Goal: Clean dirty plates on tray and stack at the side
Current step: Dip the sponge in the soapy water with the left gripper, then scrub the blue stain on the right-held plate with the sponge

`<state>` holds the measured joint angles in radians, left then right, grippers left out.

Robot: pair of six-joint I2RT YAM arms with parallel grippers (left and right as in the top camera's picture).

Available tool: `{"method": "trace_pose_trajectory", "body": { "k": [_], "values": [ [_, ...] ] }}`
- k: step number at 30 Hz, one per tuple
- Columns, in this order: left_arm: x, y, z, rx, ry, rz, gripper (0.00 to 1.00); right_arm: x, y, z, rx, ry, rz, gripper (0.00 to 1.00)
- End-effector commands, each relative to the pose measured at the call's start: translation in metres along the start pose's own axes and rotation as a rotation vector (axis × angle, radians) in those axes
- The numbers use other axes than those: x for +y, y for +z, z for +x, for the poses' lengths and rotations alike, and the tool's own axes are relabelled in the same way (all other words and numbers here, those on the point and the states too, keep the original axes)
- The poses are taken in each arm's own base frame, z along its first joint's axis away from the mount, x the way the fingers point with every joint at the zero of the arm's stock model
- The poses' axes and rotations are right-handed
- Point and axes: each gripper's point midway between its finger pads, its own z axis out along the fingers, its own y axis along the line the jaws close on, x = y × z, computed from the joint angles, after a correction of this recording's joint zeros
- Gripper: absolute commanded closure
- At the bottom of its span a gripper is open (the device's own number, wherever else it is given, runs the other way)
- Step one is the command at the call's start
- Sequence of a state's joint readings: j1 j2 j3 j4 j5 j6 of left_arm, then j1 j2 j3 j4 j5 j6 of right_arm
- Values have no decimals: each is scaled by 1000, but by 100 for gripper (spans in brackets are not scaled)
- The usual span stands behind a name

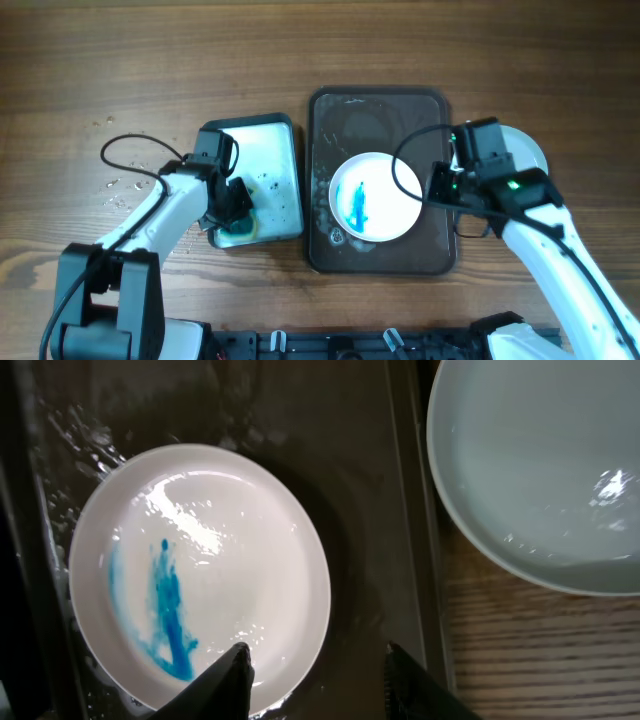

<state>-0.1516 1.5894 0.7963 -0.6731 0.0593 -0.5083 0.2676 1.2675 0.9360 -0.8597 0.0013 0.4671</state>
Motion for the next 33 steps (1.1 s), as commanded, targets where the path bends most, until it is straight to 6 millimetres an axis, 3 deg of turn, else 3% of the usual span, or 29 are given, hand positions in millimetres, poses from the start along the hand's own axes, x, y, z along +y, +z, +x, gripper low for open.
{"method": "trace_pose_trajectory", "body": {
  "k": [1, 6, 14, 16, 18, 19, 22, 28, 33],
  "values": [
    [9, 10, 13, 27, 13, -21, 96, 13, 25, 10, 106, 4, -45, 57],
    [-1, -14, 1, 32, 58, -19, 96, 18, 49, 13, 161, 8, -53, 59],
    [-42, -117, -47, -106, 72, 73, 96, 7, 84, 9, 217, -32, -68, 58],
    [-55, -142, -52, -127, 103, 135, 96, 0, 95, 16, 264, -42, -67, 59],
    [-69, -156, -51, -125, 122, 209, 96, -7, 105, 20, 295, -35, -53, 60],
    [-78, -159, -50, -121, 130, 257, 96, -9, 110, 21, 307, -46, -53, 66],
    [-102, -158, -45, -88, 167, 347, 96, 6, 115, 31, 358, -120, -165, 94],
    [-164, -136, -17, -56, 327, 401, 96, -9, 118, 30, 349, -83, -71, 96],
    [-234, -87, 21, 6, 382, 439, 96, -16, 118, 31, 352, -69, -29, 96]
  ]
}}
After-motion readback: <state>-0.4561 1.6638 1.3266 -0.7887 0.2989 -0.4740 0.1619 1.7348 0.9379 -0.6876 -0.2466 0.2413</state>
